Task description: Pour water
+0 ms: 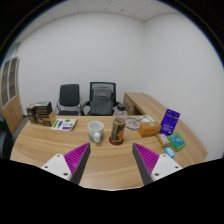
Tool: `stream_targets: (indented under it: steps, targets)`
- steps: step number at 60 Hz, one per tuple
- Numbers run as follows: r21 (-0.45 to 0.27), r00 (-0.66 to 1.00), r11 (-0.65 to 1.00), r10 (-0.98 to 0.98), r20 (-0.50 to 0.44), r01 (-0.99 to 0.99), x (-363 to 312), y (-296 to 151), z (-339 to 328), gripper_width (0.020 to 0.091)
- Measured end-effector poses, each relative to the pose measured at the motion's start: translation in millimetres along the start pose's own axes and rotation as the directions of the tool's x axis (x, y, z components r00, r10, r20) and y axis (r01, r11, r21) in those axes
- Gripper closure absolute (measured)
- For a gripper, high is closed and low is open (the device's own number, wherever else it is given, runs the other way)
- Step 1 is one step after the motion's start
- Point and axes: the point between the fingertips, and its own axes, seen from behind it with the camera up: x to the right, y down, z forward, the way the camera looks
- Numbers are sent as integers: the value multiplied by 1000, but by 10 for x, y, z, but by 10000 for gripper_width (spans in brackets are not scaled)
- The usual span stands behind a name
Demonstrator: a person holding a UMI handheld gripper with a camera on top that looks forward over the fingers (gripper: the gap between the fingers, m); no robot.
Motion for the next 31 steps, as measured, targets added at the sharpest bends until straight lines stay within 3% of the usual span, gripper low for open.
stream_targets:
  steps: [12, 31]
  targets:
    - [1, 1000, 1000, 3, -6, -3, -252, 71, -787, 242]
    - [-17, 1000, 1000, 22, -3, -22, -478, 166, -1247, 244]
